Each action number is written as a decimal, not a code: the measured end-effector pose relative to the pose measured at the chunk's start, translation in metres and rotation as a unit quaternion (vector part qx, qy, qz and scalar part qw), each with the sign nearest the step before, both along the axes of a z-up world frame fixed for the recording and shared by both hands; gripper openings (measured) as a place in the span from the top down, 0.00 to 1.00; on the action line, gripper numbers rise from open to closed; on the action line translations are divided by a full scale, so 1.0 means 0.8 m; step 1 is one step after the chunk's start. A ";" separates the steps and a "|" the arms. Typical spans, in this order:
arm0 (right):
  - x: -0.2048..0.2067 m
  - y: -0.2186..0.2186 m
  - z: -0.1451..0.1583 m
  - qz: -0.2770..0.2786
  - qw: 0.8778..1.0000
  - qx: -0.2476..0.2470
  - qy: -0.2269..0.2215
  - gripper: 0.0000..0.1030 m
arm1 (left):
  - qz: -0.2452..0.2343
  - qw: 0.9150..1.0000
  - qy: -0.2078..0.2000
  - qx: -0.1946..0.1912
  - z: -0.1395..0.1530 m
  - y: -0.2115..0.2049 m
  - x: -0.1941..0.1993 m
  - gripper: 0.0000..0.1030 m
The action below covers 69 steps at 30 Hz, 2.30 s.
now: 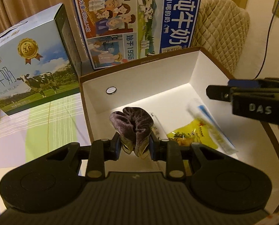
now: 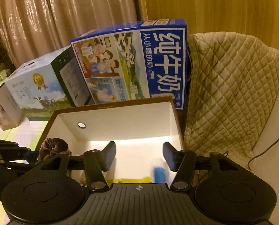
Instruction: Organize objects
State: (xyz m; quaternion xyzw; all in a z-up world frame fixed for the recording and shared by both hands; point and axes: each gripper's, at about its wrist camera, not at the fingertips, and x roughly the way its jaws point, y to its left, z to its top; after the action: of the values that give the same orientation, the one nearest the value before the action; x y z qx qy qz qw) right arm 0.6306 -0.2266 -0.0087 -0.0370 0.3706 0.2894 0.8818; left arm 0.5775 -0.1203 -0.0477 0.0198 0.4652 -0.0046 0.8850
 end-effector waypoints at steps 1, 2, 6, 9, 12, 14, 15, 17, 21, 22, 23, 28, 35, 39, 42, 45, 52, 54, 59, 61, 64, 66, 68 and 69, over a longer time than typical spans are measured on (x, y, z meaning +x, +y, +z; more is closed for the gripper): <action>-0.001 -0.001 0.000 0.003 1.000 -0.001 0.001 0.45 | 0.000 1.000 -0.001 0.001 0.000 0.001 0.001 0.76; -0.002 -0.001 0.001 0.005 1.000 -0.002 0.002 0.44 | -0.001 1.000 -0.001 0.001 -0.001 0.001 0.001 0.76; -0.014 -0.007 0.000 0.012 1.000 -0.005 0.009 0.39 | 0.001 1.000 -0.002 0.002 -0.003 0.002 0.002 0.73; -0.025 -0.012 -0.001 0.014 1.000 -0.009 0.011 0.35 | -0.001 1.000 -0.004 0.001 -0.002 0.003 0.000 0.65; -0.036 -0.015 -0.002 0.016 0.999 -0.023 0.017 0.30 | -0.007 1.000 -0.013 0.001 0.001 0.002 -0.004 0.46; -0.044 -0.018 -0.002 0.019 0.999 -0.029 0.015 0.28 | -0.009 1.000 -0.019 0.003 0.004 0.001 -0.008 0.39; -0.048 -0.019 -0.001 0.020 0.999 -0.032 0.014 0.27 | -0.011 1.000 -0.021 0.003 0.006 0.001 -0.010 0.39; -0.055 -0.022 -0.001 0.020 0.999 -0.035 0.014 0.26 | -0.011 1.000 -0.020 0.001 0.008 0.002 -0.014 0.37; -0.064 -0.031 0.001 0.016 0.999 -0.033 0.019 0.25 | -0.011 1.000 -0.022 -0.006 0.013 0.005 -0.024 0.35; -0.067 -0.032 0.002 0.014 0.999 -0.033 0.019 0.25 | -0.011 1.000 -0.022 -0.006 0.015 0.005 -0.026 0.34; -0.069 -0.034 0.003 0.013 0.999 -0.033 0.019 0.25 | -0.011 1.000 -0.023 -0.007 0.017 0.004 -0.029 0.33; -0.084 -0.045 0.008 0.005 0.999 -0.023 0.023 0.25 | -0.011 0.999 -0.032 -0.010 0.030 0.001 -0.046 0.27; -0.107 -0.057 0.018 -0.016 0.999 -0.018 0.028 0.25 | -0.012 0.999 -0.046 -0.018 0.049 -0.006 -0.075 0.21; -0.122 -0.066 0.025 -0.018 0.999 -0.008 0.028 0.25 | -0.014 0.998 -0.055 -0.019 0.062 -0.013 -0.095 0.16; -0.137 -0.074 0.032 -0.023 0.999 -0.002 0.023 0.25 | -0.011 0.998 -0.064 -0.021 0.072 -0.015 -0.115 0.10; -0.152 -0.082 0.039 -0.032 0.999 0.010 0.018 0.25 | -0.005 0.997 -0.075 -0.015 0.080 -0.019 -0.138 0.07; -0.184 -0.099 0.054 -0.031 0.999 0.034 0.026 0.25 | 0.012 0.996 -0.086 -0.017 0.095 -0.021 -0.192 0.04; -0.193 -0.104 0.057 -0.026 0.998 0.042 0.031 0.25 | 0.022 0.996 -0.089 -0.017 0.098 -0.021 -0.207 0.04; -0.212 -0.110 0.062 -0.003 0.998 0.046 0.033 0.25 | 0.043 0.994 -0.096 -0.013 0.104 -0.018 -0.243 0.04; -0.220 -0.111 0.062 0.003 0.999 0.040 0.028 0.25 | 0.052 0.994 -0.098 -0.012 0.107 -0.016 -0.258 0.04; -0.231 -0.112 0.058 0.005 0.999 0.031 0.024 0.25 | 0.064 0.993 -0.098 -0.011 0.109 -0.012 -0.277 0.04; -0.239 -0.113 0.057 0.004 0.999 0.029 0.027 0.25 | 0.070 0.993 -0.096 -0.010 0.110 -0.008 -0.290 0.03; -0.246 -0.114 0.057 0.005 0.999 0.030 0.029 0.25 | 0.076 0.993 -0.096 -0.008 0.111 -0.005 -0.300 0.03; -0.250 -0.115 0.057 0.005 0.999 0.030 0.029 0.25 | 0.079 0.992 -0.096 -0.008 0.112 -0.003 -0.307 0.03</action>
State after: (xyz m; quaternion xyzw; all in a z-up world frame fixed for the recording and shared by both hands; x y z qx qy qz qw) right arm 0.4302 -0.3183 0.0371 -0.0042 0.3875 0.3055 0.8698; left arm 0.3319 -0.1227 0.0415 -0.0237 0.3784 0.0634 0.9232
